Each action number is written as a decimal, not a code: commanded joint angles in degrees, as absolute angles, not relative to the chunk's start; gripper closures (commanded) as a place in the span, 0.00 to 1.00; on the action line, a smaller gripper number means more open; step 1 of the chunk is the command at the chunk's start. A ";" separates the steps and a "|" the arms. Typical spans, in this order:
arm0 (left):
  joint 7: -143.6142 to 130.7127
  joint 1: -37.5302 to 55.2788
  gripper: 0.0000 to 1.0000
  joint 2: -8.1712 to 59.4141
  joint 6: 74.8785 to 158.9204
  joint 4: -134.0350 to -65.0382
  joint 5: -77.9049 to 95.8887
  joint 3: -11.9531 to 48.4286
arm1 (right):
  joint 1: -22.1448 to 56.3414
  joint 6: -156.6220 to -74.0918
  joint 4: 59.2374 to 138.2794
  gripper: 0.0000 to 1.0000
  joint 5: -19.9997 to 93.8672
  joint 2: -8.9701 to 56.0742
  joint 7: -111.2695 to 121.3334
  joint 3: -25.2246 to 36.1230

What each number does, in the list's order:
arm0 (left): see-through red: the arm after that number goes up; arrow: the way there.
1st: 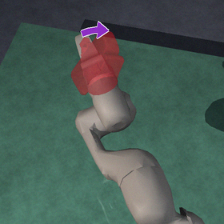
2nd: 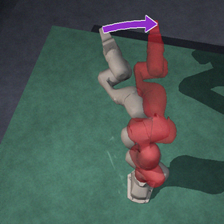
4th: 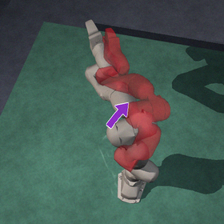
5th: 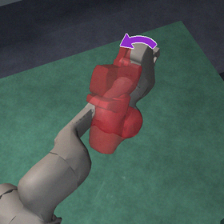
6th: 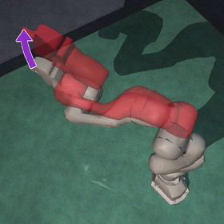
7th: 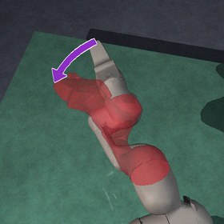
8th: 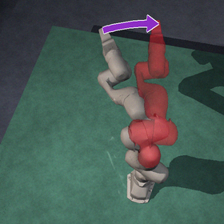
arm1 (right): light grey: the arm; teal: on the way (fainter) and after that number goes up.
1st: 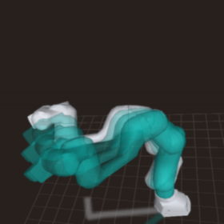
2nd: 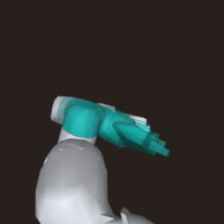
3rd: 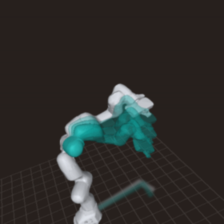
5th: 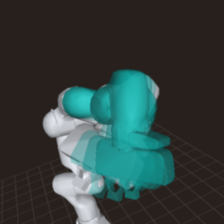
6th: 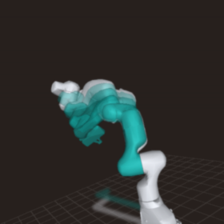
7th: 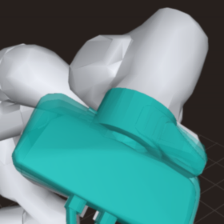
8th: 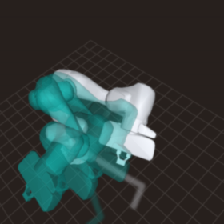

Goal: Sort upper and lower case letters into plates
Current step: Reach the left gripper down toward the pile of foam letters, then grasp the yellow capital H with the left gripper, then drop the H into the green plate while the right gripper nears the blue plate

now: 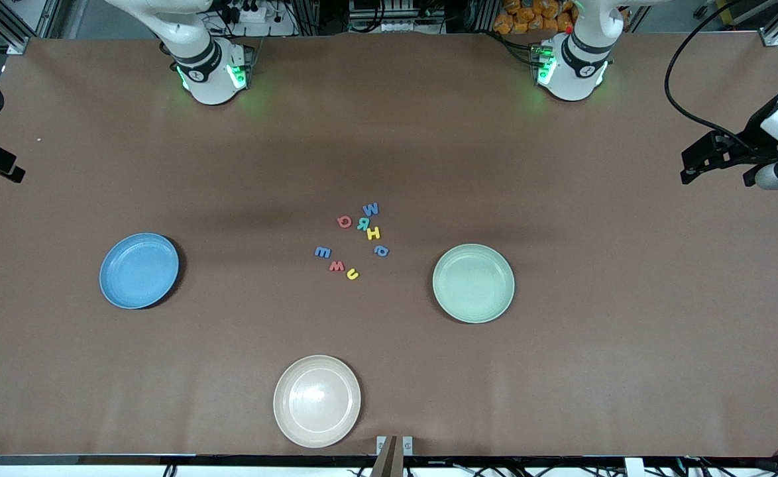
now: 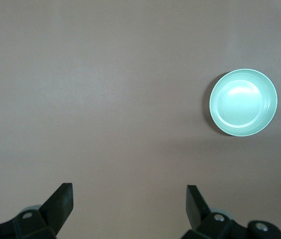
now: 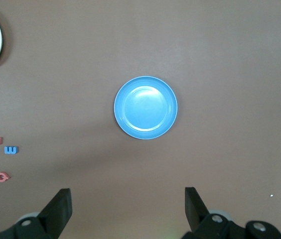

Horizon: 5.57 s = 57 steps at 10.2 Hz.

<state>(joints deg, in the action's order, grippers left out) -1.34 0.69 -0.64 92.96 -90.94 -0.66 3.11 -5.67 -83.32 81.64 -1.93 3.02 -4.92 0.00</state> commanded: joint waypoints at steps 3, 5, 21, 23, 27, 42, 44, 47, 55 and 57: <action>-0.44 0.17 0.00 -0.44 92.72 -90.09 1.05 2.99 | -5.71 -83.23 81.30 0.00 -1.49 3.08 -4.31 0.00; -0.09 0.53 0.00 2.43 92.38 -90.09 1.23 3.08 | -6.06 -82.88 81.39 0.00 -1.41 3.08 -4.31 0.00; -69.81 37.34 0.00 29.76 121.70 -88.61 7.21 5.36 | -5.89 -83.41 81.39 0.00 -1.41 3.78 -4.31 0.09; -82.29 39.28 0.00 37.49 126.10 -82.91 5.37 5.19 | -5.80 -83.67 81.39 0.00 -1.41 3.87 -4.31 0.00; -91.41 42.45 0.00 45.08 134.37 -82.09 -3.34 4.83 | -5.80 -84.20 81.56 0.00 -1.41 4.04 -4.22 0.00; -90.09 46.58 0.32 53.26 137.81 -79.01 -3.25 4.83 | -5.28 -84.29 81.65 0.00 -1.41 5.36 -3.34 0.00; -90.09 46.58 0.38 53.26 137.55 -79.10 -3.25 4.83 | -3.27 -85.25 81.56 0.00 -1.67 6.41 -3.43 -0.09; -90.09 46.67 0.54 53.53 137.46 -79.10 -3.34 4.83 | -1.67 -87.19 81.56 0.00 -1.84 7.99 -3.60 -0.09; -83.24 43.69 0.80 50.99 129.13 -78.93 -2.90 5.45 | 3.07 -92.55 81.65 0.00 -2.29 14.41 -4.22 0.00; -79.47 41.14 0.80 49.14 125.09 -78.93 -1.16 5.80 | 3.78 -93.34 81.65 0.00 -2.46 15.55 -4.22 0.00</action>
<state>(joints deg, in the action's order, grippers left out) -82.15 43.07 51.15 128.22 -78.49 -1.87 5.34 3.07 -92.89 82.13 -2.03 14.84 -3.88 -0.24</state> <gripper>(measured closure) 0.665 0.000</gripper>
